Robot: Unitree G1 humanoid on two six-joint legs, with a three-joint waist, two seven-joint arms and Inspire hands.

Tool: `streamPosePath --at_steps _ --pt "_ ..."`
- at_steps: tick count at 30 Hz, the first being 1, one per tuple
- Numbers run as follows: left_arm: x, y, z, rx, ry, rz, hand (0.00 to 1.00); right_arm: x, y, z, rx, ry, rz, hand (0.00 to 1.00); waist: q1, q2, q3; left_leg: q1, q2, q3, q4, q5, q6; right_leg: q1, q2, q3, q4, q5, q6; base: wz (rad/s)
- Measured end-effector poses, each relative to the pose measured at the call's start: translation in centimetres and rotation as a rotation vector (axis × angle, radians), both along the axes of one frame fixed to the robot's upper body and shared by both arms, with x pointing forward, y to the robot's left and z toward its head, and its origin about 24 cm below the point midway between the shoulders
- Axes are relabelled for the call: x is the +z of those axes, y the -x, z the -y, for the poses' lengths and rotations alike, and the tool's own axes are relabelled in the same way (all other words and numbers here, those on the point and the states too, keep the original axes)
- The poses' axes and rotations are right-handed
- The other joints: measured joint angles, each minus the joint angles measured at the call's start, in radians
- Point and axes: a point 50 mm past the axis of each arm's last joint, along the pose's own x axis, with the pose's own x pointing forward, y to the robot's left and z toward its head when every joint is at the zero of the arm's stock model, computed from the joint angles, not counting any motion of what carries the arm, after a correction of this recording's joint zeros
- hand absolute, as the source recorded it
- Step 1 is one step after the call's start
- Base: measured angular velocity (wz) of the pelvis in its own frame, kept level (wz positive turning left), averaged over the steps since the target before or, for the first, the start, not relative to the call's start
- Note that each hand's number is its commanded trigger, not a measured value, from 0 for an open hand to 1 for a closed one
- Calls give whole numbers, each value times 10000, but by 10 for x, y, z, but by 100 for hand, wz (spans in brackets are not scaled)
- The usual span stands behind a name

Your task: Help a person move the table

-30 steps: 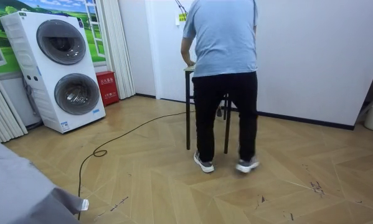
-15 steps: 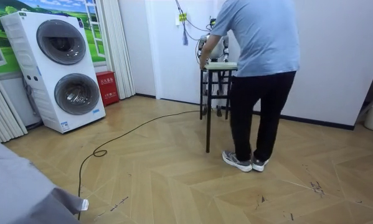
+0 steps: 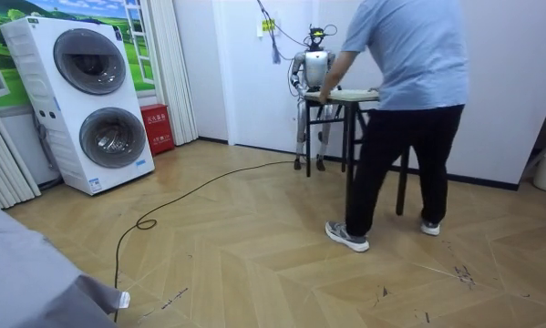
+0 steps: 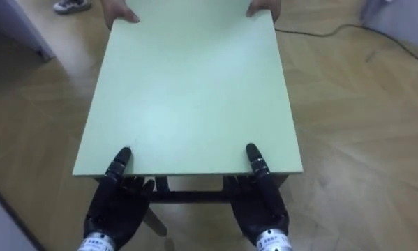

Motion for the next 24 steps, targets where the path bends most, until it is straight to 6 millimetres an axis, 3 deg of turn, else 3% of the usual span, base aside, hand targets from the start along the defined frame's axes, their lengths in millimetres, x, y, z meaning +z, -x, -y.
streamPosePath --at_steps 2,8,13,18,21,22,23,24 --pt "-1 2 -3 92 101 -122 100 1 0 -3 87 -50 42 100 148 -45 40 -54 -23 -144 -39 94 -85 211 106 -274 -222 71 18 37" --pt "3 0 -4 -19 67 86 100 3 -4 -3 161 -32 140 100 744 -36 28 -325 36 -852 -51 298 -353 447 428 -644 -820 312 -130 35" --pt "4 0 -5 83 -11 159 100 2 -2 -7 200 -191 67 100 981 -1 2 -627 69 -1031 146 437 -468 479 656 -382 -1001 299 -165 39" --pt "2 5 -7 179 29 62 100 1 -1 -8 277 -186 -7 100 986 36 -25 -868 12 -1165 40 720 -517 587 718 -726 -999 290 -219 48" --pt "3 2 -4 37 56 120 100 1 -2 -5 182 -105 36 100 585 34 -44 -1009 -72 -962 -588 1495 -442 633 716 -1226 -1207 390 -393 117" --pt "4 0 -2 -31 69 112 100 2 -3 -3 91 -84 78 100 408 72 -73 -1012 -95 -750 -1122 1990 -377 658 741 -1371 -1367 437 -494 145" --pt "6 -4 2 -158 87 130 100 3 -4 1 -96 -35 143 100 227 117 -129 -950 -129 -666 -1831 2570 -467 650 781 -1334 -1562 490 -644 143" --pt "7 -6 3 -225 83 153 100 4 -5 2 -168 -20 189 100 200 124 -142 -895 -138 -604 -2247 2881 -720 634 796 -1271 -1703 522 -698 128"
